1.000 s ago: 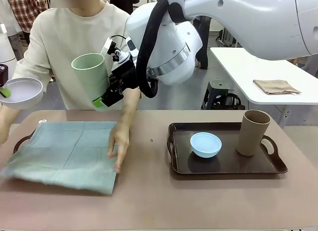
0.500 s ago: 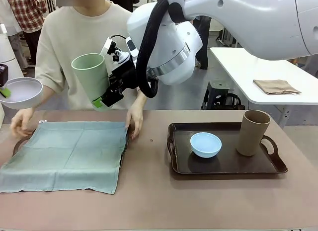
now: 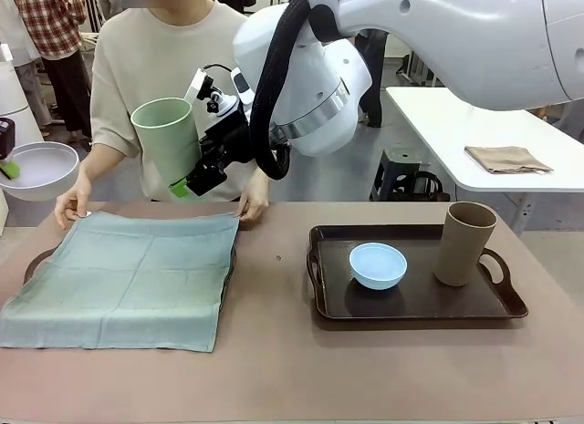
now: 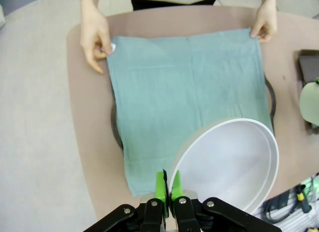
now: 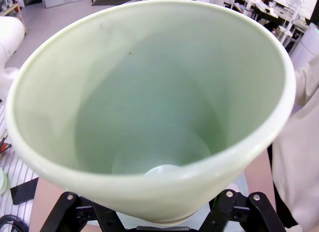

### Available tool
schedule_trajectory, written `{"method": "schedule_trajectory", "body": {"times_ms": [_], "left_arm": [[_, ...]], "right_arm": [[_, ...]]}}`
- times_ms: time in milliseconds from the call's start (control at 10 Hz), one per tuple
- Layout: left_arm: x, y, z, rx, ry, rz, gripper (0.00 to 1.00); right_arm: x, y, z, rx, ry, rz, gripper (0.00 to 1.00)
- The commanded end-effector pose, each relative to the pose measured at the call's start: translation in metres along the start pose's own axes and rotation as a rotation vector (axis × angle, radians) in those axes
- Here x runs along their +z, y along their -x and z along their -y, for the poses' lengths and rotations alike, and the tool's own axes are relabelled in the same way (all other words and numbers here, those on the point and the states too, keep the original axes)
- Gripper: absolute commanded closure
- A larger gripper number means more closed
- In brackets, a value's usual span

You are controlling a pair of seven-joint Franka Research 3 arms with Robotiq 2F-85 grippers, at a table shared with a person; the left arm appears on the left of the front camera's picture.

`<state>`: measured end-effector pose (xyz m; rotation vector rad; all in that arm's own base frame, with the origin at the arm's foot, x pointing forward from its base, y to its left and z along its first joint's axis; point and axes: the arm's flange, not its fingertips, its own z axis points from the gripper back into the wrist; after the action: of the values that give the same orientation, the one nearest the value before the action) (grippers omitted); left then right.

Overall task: Set up a tray with a mat and arrange the tableware.
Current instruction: Place the Picnic Bowl and Reusable plastic cup back onto the Handle tray in front of the human's position.

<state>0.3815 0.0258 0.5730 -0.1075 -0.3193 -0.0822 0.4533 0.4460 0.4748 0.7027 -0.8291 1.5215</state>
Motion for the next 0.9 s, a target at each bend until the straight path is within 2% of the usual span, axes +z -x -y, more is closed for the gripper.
{"method": "schedule_trajectory", "body": {"times_ms": [0, 100, 200, 800], "left_arm": [[-0.0003, -0.0006, -0.0007, -0.002, 0.000, -0.001, 1.00], [-0.0003, -0.0006, -0.0007, -0.002, 0.000, -0.001, 1.00], [0.0000, 0.0000, 0.0000, 0.000, 0.000, 0.000, 0.96], [0.0000, 0.0000, 0.0000, 0.000, 0.000, 0.000, 0.96]], "right_arm": [[0.0000, -0.0008, 0.0023, 0.004, 0.000, 0.004, 1.00], [0.0000, -0.0008, 0.0023, 0.004, 0.000, 0.004, 1.00], [0.0000, 0.0000, 0.0000, 0.000, 0.000, 0.000, 0.20], [-0.0003, -0.0003, -0.0004, 0.000, -0.001, 0.000, 0.20]]}}
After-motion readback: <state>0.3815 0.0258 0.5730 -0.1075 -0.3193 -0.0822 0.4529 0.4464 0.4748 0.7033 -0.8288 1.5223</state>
